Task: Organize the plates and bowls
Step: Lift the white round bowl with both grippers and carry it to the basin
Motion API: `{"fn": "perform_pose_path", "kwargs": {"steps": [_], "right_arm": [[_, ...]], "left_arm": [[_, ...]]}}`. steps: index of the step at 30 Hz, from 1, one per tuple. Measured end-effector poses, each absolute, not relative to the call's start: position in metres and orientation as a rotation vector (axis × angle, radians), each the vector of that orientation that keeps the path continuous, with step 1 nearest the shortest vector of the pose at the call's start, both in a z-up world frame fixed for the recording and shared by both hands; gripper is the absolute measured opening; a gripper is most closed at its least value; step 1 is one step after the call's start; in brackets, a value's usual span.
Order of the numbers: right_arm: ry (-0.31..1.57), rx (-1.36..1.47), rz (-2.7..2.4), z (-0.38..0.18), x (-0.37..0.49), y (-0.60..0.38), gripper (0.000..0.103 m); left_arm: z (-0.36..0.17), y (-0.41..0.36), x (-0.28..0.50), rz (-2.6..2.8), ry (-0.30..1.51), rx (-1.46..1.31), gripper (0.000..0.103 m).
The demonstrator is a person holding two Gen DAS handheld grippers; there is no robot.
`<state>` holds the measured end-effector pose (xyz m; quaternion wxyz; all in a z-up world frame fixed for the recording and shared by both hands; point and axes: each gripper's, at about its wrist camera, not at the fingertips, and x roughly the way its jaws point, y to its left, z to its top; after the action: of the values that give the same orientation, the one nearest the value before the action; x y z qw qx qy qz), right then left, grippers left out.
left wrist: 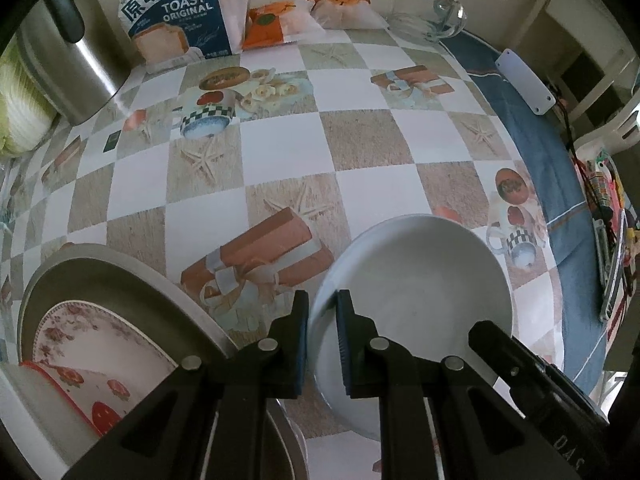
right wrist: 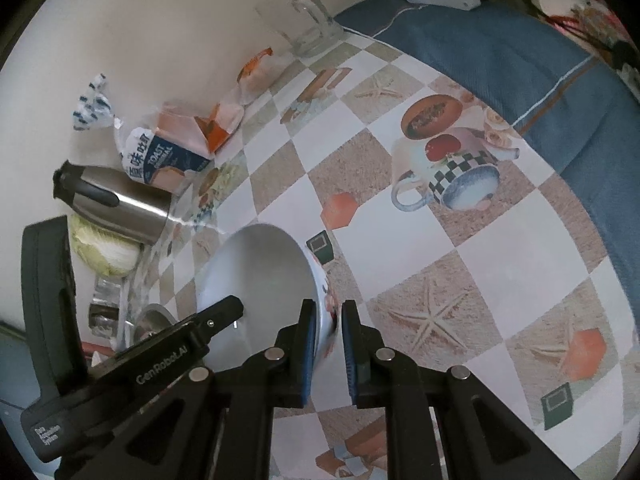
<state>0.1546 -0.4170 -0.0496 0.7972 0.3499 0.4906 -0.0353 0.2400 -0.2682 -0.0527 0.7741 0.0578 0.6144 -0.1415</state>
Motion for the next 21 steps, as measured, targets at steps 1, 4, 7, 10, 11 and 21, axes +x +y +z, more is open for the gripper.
{"fn": "perform_pose_path", "kwargs": {"steps": [1, 4, 7, 10, 11, 21], "right_arm": [[1.059, 0.743, -0.075, -0.049, 0.154, -0.416, 0.014], [1.061, 0.696, -0.085, -0.045, 0.154, -0.413, 0.014], [1.052, 0.700, -0.088, -0.044, 0.151, -0.415, 0.014], [1.041, 0.687, -0.084, -0.036, 0.149, -0.416, 0.014], [1.035, 0.688, -0.080, -0.033, 0.149, -0.416, 0.014], [0.899, 0.635, 0.008, 0.039, 0.136, -0.395, 0.014]], "left_arm": [[-0.052, -0.268, 0.239, -0.309, 1.330, 0.123, 0.013], [-0.051, -0.269, 0.235, -0.318, 1.324, 0.125, 0.012], [-0.044, -0.269, 0.233, -0.337, 1.314, 0.099, 0.012], [-0.028, -0.266, 0.230, -0.346, 1.281, 0.092, 0.012], [-0.023, -0.265, 0.229, -0.348, 1.269, 0.092, 0.012], [0.057, -0.223, 0.210, -0.352, 1.143, 0.037, 0.012]]}}
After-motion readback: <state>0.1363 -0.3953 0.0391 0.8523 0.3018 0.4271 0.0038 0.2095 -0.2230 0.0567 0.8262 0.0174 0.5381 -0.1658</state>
